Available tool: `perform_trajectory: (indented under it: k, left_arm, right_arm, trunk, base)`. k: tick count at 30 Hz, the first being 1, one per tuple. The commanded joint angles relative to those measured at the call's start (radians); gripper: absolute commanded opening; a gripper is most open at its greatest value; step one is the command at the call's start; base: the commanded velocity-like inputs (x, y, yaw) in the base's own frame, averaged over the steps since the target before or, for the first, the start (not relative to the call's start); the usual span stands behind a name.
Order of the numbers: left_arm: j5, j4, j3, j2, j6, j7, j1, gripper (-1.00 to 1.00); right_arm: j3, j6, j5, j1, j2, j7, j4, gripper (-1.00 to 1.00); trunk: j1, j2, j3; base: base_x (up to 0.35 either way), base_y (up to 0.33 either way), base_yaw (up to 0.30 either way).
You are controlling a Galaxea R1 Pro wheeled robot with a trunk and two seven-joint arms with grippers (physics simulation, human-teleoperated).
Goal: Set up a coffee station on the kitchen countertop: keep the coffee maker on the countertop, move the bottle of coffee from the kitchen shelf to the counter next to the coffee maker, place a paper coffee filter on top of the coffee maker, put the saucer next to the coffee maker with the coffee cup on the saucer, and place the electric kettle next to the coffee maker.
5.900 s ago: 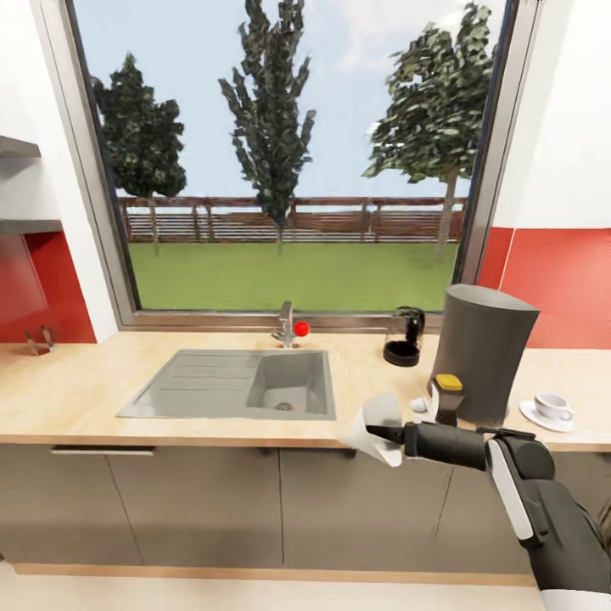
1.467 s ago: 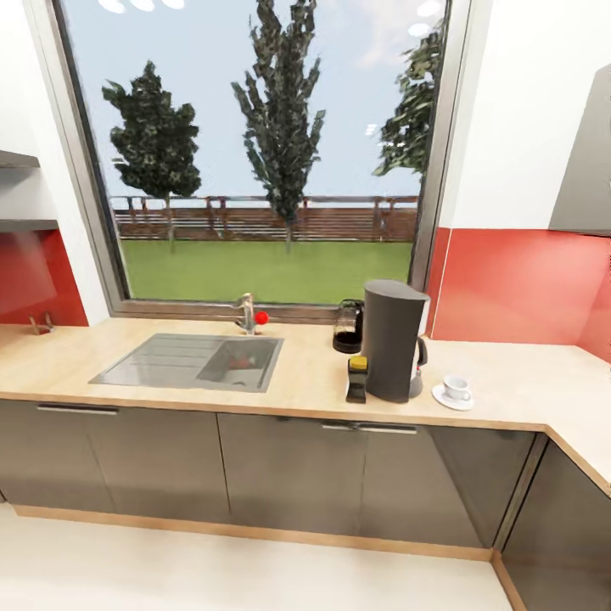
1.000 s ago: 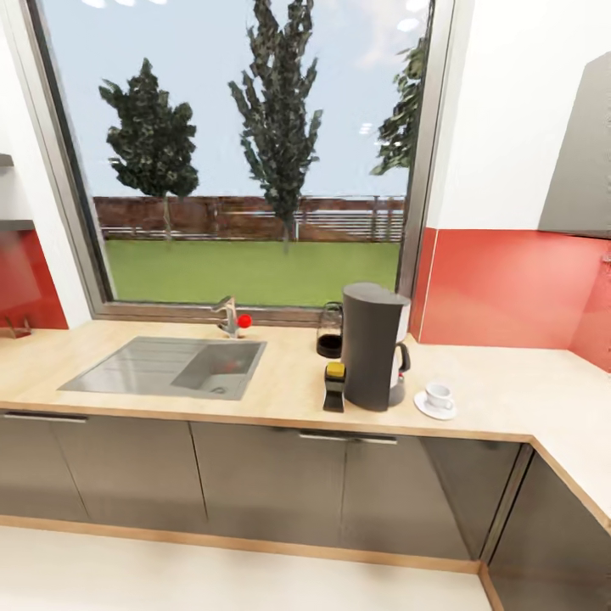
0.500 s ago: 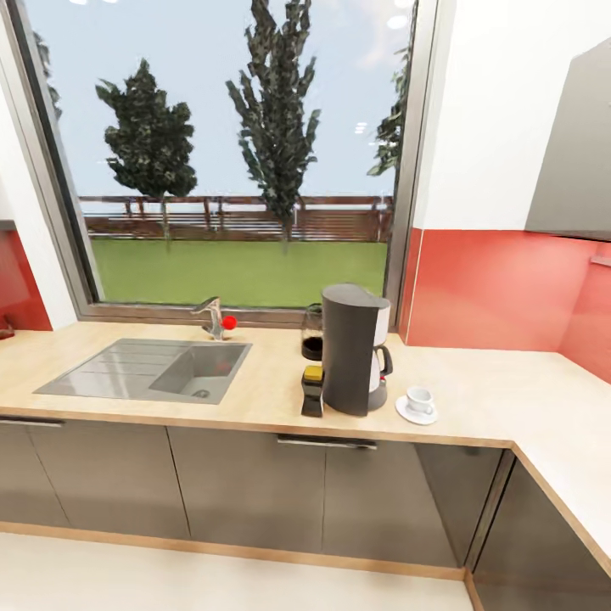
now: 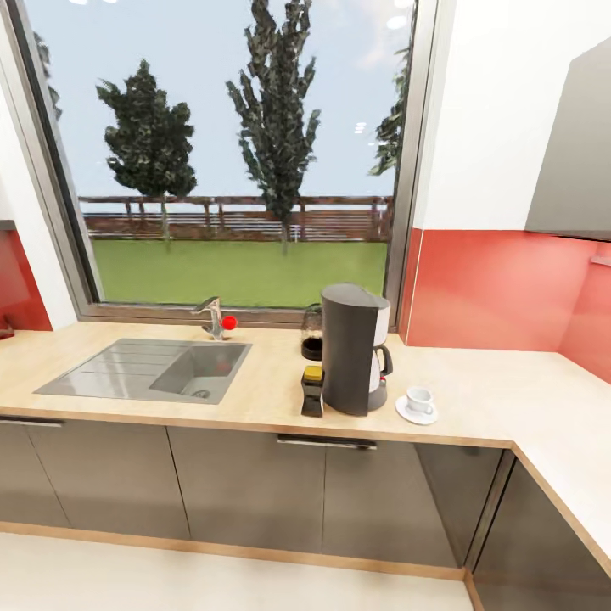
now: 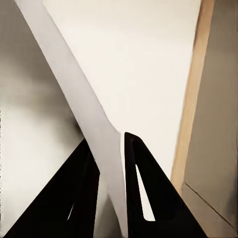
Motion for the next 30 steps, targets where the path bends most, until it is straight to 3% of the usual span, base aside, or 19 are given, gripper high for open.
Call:
perform_trajectory:
  k: [1, 4, 5, 10, 15, 17, 18, 19, 21, 22, 25, 26, 27, 28, 29, 30]
  left_arm:
    - [0.004, -0.002, 0.001, -0.001, 0.000, 0.001, 0.001, 1.00]
    - [0.005, -0.001, 0.001, 0.001, 0.000, 0.001, 0.001, 1.00]
    - [0.005, -0.001, 0.001, 0.001, 0.001, 0.001, 0.001, 1.00]
    - [-0.005, 0.005, 0.001, 0.001, 0.000, 0.005, 0.001, 1.00]
    - [-0.007, 0.006, 0.000, 0.003, 0.002, 0.013, 0.001, 1.00]
    - [-0.004, 0.007, 0.001, 0.004, 0.004, 0.014, 0.001, 1.00]
    - [-0.001, 0.008, 0.002, 0.005, 0.005, 0.014, 0.001, 1.00]
    - [-0.001, 0.008, 0.002, 0.005, 0.005, 0.015, 0.001, 1.00]
    - [0.003, 0.008, 0.004, 0.013, 0.007, 0.016, 0.001, 1.00]
    - [0.005, 0.008, 0.004, 0.017, 0.007, 0.015, 0.001, 1.00]
    - [0.006, 0.009, 0.004, 0.019, 0.009, 0.015, 0.001, 1.00]
    - [0.005, 0.009, 0.004, 0.019, 0.010, 0.015, 0.001, 1.00]
    - [0.001, 0.009, 0.004, 0.019, 0.011, 0.015, 0.001, 1.00]
    - [-0.003, 0.008, 0.004, 0.019, 0.011, 0.015, 0.001, 1.00]
    - [-0.007, 0.008, 0.004, 0.019, 0.013, 0.015, 0.001, 1.00]
    - [-0.005, 0.009, 0.004, 0.019, 0.015, 0.014, 0.001, 1.00]
  right_arm:
    - [0.013, 0.110, 0.025, 0.001, 0.008, 0.005, -0.088, -1.00]
    - [0.046, 0.308, 0.048, 0.001, 0.022, 0.010, -0.285, -1.00]
    - [0.052, 0.338, 0.051, 0.001, 0.026, 0.012, -0.321, -1.00]
    - [0.132, 0.602, 0.059, 0.001, 0.076, 0.019, -0.599, -1.00]
    - [0.205, 0.794, 0.051, 0.001, 0.099, 0.047, -0.823, -1.00]
    - [0.219, 0.883, 0.049, 0.001, 0.108, 0.112, -0.949, -1.00]
    - [0.225, 0.944, 0.050, 0.001, 0.111, 0.223, -1.061, -1.00]
    - [0.225, 0.957, 0.052, 0.000, 0.112, 0.250, -1.085, -1.00]
    - [0.228, 0.970, 0.058, -0.023, 0.123, 0.358, -1.230, -1.00]
    - [0.228, 0.970, 0.052, -0.081, 0.135, 0.399, -1.280, -1.00]
    - [0.227, 0.970, 0.035, -0.212, 0.159, 0.481, -1.298, -1.00]
    - [0.221, 0.970, 0.021, -0.336, 0.200, 0.524, -1.299, -1.00]
    - [0.217, 0.970, 0.016, -0.415, 0.229, 0.534, -1.297, -1.00]
    - [0.210, 0.970, 0.014, -0.452, 0.241, 0.537, -1.295, -1.00]
    - [0.183, 0.970, 0.012, -0.517, 0.259, 0.539, -1.290, -1.00]
    - [0.076, 0.970, 0.010, -0.717, 0.297, 0.541, -1.218, -1.00]
  trunk:
    - [0.000, 0.000, 0.000]
    - [0.000, 0.000, 0.000]
    - [0.000, 0.000, 0.000]
    - [0.000, 0.000, 0.000]
    - [0.000, 0.000, 0.000]
    - [0.000, 0.000, 0.000]
    - [0.000, 0.000, 0.000]
    - [0.000, 0.000, 0.000]
    - [0.000, 0.000, 0.000]
    - [0.000, 0.000, 0.000]
    - [0.000, 0.000, 0.000]
    - [0.000, 0.000, 0.000]
    - [0.000, 0.000, 0.000]
    - [0.000, 0.000, 0.000]
    - [0.000, 0.000, 0.000]
    - [0.000, 0.000, 0.000]
  base:
    - [0.000, 0.000, 0.000]
    - [0.000, 0.000, 0.000]
    - [0.000, 0.000, 0.000]
    - [0.000, 0.000, 0.000]
    - [0.000, 0.000, 0.000]
    - [0.000, 0.000, 0.000]
    - [0.000, 0.000, 0.000]
    - [0.000, 0.000, 0.000]
    - [0.000, 0.000, 0.000]
    - [0.000, 0.000, 0.000]
    - [0.000, 0.000, 0.000]
    - [0.000, 0.000, 0.000]
    - [0.000, 0.000, 0.000]
    - [0.000, 0.000, 0.000]
    - [0.000, 0.000, 0.000]
    - [0.000, 0.000, 0.000]
